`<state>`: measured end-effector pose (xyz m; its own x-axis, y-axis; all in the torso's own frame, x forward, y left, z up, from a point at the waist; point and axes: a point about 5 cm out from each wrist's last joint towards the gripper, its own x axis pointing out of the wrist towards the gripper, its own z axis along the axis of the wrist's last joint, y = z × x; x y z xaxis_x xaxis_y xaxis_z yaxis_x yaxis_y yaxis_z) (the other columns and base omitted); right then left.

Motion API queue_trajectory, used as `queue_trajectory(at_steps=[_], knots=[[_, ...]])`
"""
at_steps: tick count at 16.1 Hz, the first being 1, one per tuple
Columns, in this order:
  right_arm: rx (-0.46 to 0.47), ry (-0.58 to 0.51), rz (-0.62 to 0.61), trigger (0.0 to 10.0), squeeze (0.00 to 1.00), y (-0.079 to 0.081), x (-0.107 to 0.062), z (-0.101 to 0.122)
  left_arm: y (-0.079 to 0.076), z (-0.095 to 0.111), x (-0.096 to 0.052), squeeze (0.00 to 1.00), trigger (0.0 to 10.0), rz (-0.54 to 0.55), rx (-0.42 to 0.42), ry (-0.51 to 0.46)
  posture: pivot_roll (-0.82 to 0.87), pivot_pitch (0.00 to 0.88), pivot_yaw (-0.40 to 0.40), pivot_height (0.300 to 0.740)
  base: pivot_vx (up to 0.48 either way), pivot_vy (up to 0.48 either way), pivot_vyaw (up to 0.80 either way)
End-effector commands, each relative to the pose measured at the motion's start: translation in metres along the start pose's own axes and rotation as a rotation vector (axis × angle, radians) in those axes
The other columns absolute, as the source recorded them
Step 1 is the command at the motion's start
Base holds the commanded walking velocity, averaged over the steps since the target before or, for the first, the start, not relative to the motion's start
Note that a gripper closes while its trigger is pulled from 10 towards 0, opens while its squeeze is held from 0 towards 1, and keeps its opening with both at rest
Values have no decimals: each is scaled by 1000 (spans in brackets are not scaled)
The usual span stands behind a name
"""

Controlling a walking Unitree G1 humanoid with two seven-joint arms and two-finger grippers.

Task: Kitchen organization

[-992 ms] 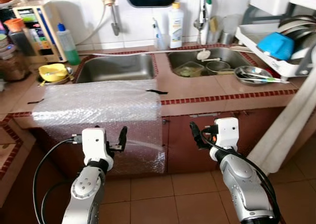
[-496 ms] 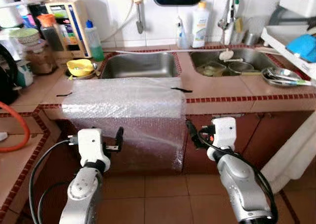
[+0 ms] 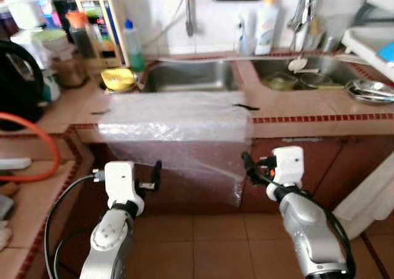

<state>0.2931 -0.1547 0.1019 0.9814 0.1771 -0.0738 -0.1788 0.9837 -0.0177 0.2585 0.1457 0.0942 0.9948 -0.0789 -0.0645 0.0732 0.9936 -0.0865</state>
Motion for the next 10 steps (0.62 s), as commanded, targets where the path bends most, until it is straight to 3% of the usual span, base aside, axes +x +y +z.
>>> queue_trajectory(at_steps=[1,5,8,10], knots=[[7,-13,24,10000,0,9,2,3,9,-1,-3,0,10000,22,13,10,-127,4,81,740,0,319,0],[-20,-42,0,10000,0,5,1,9,9,5,-1,0,10000,43,61,-23,-134,3,81,740,0,0,0],[-47,-70,-8,10000,0,4,2,16,6,17,2,0,10000,23,43,-69,-133,2,79,740,0,0,0],[-79,-78,6,10000,0,7,2,18,5,19,3,0,10000,9,32,-80,-132,0,78,740,0,0,-788]])
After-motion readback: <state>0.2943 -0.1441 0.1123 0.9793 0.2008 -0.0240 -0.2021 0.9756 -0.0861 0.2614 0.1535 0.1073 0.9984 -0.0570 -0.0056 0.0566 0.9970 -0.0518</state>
